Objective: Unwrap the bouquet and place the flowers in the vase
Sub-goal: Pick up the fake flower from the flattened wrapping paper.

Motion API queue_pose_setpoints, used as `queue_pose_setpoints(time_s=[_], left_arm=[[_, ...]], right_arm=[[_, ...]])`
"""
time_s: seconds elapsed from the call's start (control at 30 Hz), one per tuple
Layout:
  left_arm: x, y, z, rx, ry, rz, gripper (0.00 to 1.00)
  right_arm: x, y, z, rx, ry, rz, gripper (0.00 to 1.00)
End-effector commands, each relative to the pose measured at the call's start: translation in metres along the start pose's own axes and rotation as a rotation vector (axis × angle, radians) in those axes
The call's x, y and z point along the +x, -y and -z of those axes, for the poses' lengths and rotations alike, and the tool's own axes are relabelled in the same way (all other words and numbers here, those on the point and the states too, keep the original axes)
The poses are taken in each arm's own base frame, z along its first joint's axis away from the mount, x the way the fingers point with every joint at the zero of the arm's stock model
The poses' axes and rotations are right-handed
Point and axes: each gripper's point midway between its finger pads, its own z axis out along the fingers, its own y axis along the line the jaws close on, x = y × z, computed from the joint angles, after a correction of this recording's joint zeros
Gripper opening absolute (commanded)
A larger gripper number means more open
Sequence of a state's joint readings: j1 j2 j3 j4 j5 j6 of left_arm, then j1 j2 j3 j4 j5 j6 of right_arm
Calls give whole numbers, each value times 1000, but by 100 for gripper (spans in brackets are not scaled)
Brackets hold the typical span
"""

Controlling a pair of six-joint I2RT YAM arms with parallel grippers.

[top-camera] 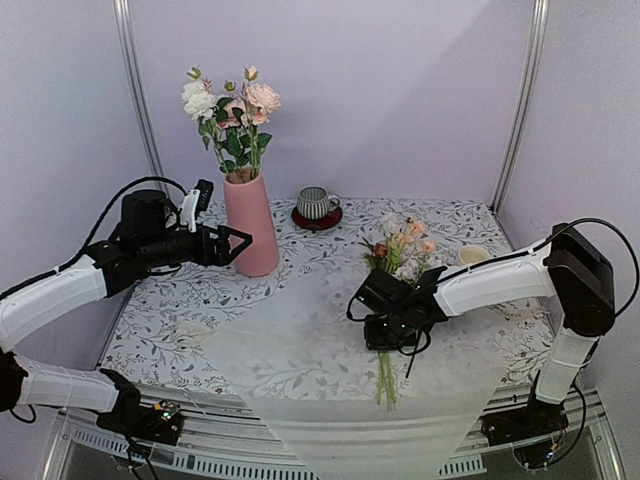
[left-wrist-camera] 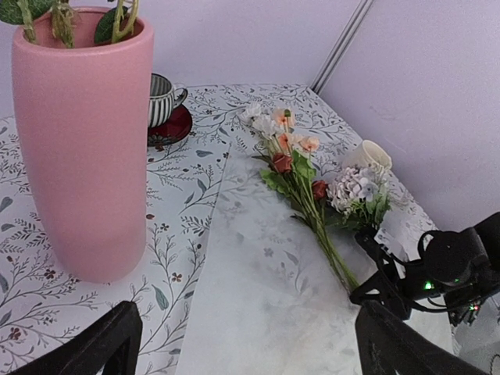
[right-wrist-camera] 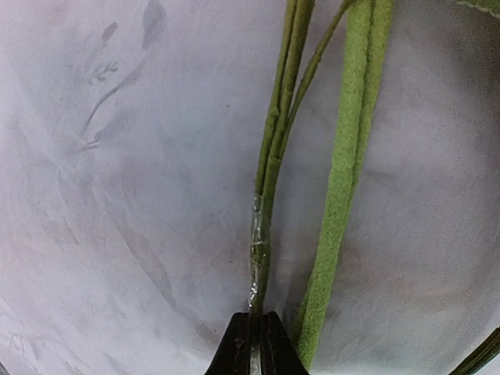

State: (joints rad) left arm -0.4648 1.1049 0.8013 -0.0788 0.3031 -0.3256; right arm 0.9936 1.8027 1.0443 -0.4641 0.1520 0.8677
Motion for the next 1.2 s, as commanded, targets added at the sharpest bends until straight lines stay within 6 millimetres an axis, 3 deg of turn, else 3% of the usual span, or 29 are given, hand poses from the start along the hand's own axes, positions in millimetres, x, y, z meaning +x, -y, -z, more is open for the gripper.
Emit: queue_pose_setpoints(time_s=[0.0, 0.27, 0.53, 0.9, 1.17], left_arm=[[1, 4, -2, 22, 4, 0, 98], [1, 12, 1, 58, 7, 29, 98], [8, 56, -4, 228, 25, 78, 98], [14, 91, -21, 327, 1, 83, 98], [8, 128, -14, 457, 44, 43, 98]], right_arm=[[-21, -6, 21, -23, 78, -35, 5], [-52, -29, 85, -237, 253, -44, 3], [-62, -49, 149, -506, 416, 34, 3], [-57, -60, 185, -684, 490, 112, 3], [-49, -80, 204, -819, 506, 206, 3]])
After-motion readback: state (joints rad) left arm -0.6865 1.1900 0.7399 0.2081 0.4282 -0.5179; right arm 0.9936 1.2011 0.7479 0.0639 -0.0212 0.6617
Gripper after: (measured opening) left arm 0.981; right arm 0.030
